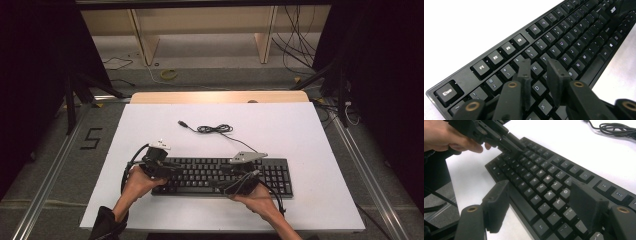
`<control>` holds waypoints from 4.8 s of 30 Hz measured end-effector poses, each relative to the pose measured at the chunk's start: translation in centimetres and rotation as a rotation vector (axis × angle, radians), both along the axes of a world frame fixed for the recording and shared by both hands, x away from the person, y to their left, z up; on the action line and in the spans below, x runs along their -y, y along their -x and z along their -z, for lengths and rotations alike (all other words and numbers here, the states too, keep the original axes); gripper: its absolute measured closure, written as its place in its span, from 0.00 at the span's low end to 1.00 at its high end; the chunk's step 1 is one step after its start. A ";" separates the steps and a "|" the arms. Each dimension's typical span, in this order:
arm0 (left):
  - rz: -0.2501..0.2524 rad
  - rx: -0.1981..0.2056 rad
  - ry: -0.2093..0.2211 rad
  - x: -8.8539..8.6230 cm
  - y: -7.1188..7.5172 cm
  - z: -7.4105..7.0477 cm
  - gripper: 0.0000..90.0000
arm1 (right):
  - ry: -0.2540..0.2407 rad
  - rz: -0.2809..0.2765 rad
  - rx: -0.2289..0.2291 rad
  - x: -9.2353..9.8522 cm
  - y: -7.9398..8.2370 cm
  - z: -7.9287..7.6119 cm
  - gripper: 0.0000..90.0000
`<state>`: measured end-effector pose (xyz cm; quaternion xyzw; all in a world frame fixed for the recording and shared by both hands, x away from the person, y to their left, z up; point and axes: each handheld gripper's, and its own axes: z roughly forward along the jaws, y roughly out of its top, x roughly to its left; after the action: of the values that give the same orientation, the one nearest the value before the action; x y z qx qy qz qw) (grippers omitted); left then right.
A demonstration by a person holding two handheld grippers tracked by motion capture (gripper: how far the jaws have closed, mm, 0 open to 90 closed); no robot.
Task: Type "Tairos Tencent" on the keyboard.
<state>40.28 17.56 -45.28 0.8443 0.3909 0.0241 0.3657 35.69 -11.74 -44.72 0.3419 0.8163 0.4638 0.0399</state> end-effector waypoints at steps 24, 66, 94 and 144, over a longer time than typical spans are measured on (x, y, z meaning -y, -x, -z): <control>-0.034 0.016 0.098 -0.8 0.9 -0.6 0.44 | -0.004 -0.005 0.005 -0.1 0.0 -0.2 0.38; -0.052 0.045 0.174 -1.4 2.3 -0.9 0.37 | 0.112 -0.061 0.014 -3.4 -0.6 0.2 0.77; -0.051 0.049 0.192 -1.5 2.4 -1.1 0.37 | 0.205 -0.101 -0.024 -6.1 -1.6 1.8 1.00; -0.058 0.054 0.192 -1.6 2.3 -1.1 0.37 | 0.122 -0.070 -0.046 -4.6 -2.1 1.5 0.91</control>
<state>37.95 19.20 -44.23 0.7928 0.4057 0.0200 0.4544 37.83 -7.15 -46.21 0.3206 0.8554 0.4062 0.0256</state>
